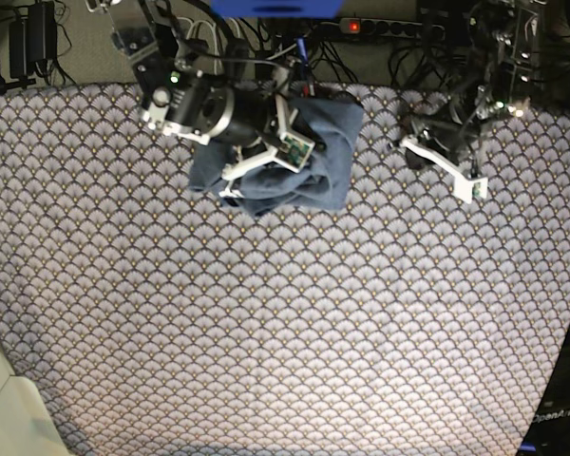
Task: Fold the T-shirt properly
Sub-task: 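Release the shirt and move the right gripper over the folded strip's end, then grasp the strip end with the right gripper and fold it over the middle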
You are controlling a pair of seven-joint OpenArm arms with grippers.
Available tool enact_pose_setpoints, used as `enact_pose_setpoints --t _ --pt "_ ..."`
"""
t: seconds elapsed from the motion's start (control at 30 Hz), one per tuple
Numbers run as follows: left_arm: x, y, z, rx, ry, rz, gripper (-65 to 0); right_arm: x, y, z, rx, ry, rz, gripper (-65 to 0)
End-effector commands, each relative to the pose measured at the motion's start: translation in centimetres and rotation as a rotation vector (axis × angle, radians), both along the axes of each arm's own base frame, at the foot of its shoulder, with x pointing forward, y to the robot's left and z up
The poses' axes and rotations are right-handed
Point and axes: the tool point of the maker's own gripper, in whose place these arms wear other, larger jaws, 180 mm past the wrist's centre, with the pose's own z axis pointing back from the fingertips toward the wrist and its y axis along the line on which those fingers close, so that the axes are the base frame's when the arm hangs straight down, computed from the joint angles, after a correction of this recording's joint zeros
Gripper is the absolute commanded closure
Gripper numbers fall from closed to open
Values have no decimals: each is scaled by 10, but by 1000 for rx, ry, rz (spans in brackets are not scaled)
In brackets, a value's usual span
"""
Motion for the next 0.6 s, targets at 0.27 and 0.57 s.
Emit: enact_pose_setpoints --t 0.27,0.57 --pt "-8 2 1 6 -6 -11 -3 40 -1 -4 -107 4 -17 0" --pt "-11 2 0 6 2 -11 -3 50 6 2 -131 7 -25 -116"
